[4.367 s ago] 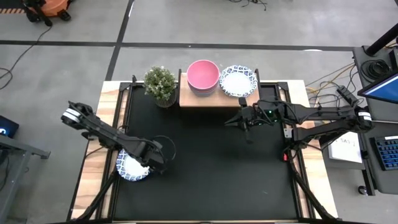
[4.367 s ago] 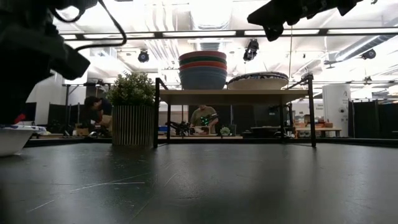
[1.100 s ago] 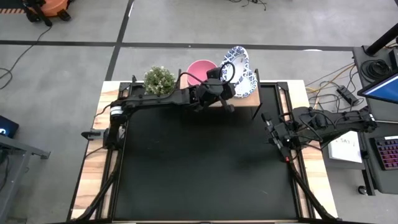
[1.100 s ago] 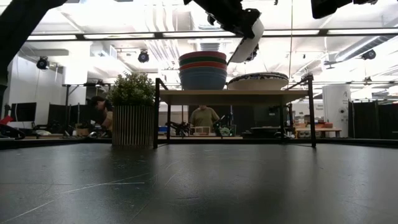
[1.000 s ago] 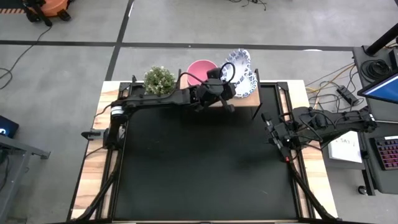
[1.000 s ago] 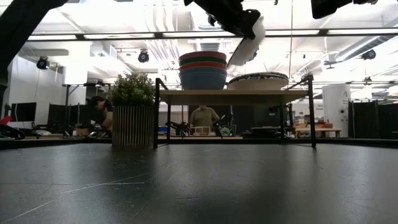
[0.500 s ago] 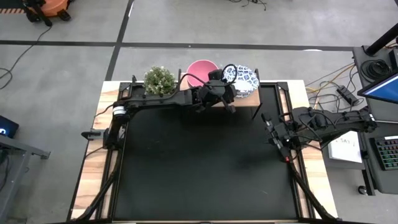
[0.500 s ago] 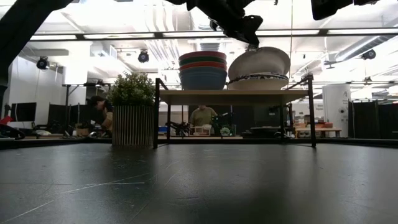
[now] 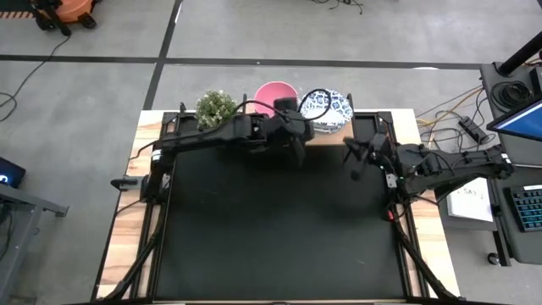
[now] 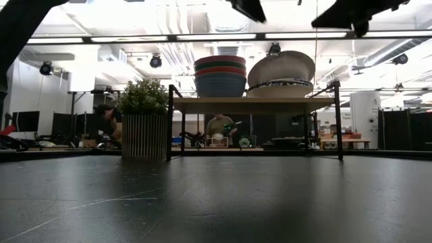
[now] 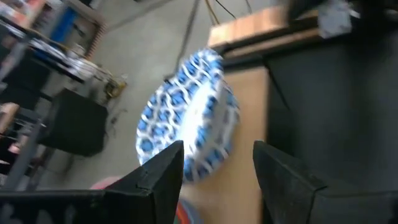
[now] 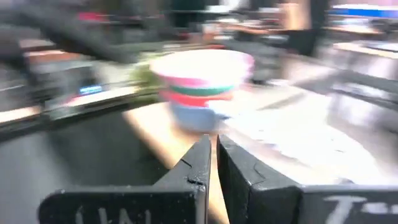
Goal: Place and stack bowls onto a shelf
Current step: Stack the white patterned bowl on top of the white patterned bowls
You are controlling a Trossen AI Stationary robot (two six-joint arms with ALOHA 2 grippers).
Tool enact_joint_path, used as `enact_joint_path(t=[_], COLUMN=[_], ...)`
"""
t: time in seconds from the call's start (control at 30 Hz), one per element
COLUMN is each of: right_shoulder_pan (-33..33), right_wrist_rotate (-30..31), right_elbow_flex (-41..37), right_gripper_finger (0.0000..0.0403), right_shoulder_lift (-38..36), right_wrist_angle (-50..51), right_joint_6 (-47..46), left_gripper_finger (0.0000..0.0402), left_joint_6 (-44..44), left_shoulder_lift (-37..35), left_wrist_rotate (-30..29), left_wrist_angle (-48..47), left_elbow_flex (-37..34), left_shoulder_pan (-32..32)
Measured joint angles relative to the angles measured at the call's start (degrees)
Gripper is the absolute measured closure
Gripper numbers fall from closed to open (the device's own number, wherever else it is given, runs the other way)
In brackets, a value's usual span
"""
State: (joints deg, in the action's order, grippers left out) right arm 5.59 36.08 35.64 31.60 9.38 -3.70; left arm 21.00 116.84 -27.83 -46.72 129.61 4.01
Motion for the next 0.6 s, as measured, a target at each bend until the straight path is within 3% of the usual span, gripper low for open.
enact_joint_path(t=[0.1,0.23,0.43,0.6], right_shoulder_pan=[-0.1,-1.1,-4.2,-7.5], right_wrist_rotate=[9.7,10.1,10.1,9.8], right_elbow_flex=[0.0,0.0,1.6,2.8], right_gripper_finger=[0.0385,0.0385,0.0386,0.0386], right_shoulder_lift=[2.6,5.9,9.9,13.6], right_wrist_angle=[-3.3,-11.9,-13.1,-13.1], right_joint_6=[0.3,4.7,5.2,5.1], left_gripper_finger=[0.0233,0.0247,0.0264,0.0274], left_joint_6=[-4.1,-8.6,-15.4,-16.3], left_shoulder_lift=[-0.3,-6.1,-16.3,-26.6], left_wrist_rotate=[0.0,0.8,1.4,1.6], left_wrist_angle=[-11.0,-14.1,-11.2,1.6], left_elbow_flex=[5.6,0.3,-13.1,-29.4], left_shoulder_pan=[-1.9,-4.0,-7.8,-11.1])
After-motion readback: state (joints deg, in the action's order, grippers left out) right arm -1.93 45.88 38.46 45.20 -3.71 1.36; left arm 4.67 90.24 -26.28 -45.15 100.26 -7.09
